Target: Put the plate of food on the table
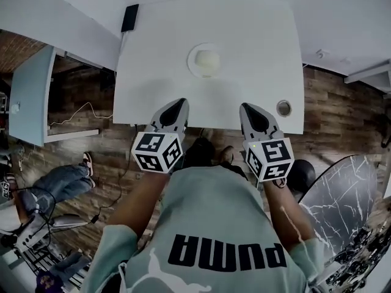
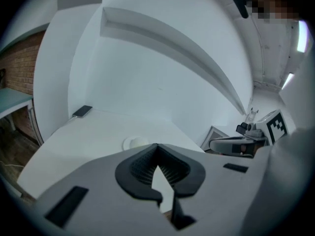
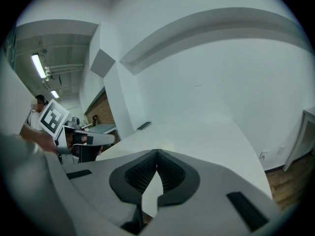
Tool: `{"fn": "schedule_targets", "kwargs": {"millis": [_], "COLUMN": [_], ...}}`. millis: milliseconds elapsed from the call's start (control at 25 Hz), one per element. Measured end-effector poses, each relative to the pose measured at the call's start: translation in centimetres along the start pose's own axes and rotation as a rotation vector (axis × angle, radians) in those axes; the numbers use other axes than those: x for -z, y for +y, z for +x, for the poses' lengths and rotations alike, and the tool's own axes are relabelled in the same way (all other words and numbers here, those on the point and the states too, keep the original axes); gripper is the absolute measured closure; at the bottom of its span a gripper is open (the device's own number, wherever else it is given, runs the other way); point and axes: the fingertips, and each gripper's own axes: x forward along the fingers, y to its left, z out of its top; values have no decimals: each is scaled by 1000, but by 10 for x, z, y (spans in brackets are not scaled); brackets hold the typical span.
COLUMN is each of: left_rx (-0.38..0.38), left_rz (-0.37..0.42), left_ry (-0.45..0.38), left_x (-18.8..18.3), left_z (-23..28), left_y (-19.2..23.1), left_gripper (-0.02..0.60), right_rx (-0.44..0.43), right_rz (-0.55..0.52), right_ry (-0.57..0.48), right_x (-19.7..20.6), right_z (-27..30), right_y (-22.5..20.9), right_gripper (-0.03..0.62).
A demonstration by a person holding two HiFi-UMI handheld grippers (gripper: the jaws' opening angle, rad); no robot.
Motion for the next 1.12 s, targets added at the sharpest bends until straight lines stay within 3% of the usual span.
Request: {"fn": "schedule_targets", "kwargs": {"millis": [200,600,1120], "left_rx": [74,136,201], "left_rz": [-92,-109,-164], "left_ry": [58,163,340], "left_x": [-3,-13,7], "left_z": [37,94,162], "left_y": [29,79,120], "left_gripper": [575,528,442], "right_rx": [-4,36,121], "right_rz": [50,127,361], "right_ry": [41,116,223], "right_x": [-3,-7,24], "right_z": [37,104,154], "right_y": [-4,-15,-44], "right_gripper": [594,592,542]}}
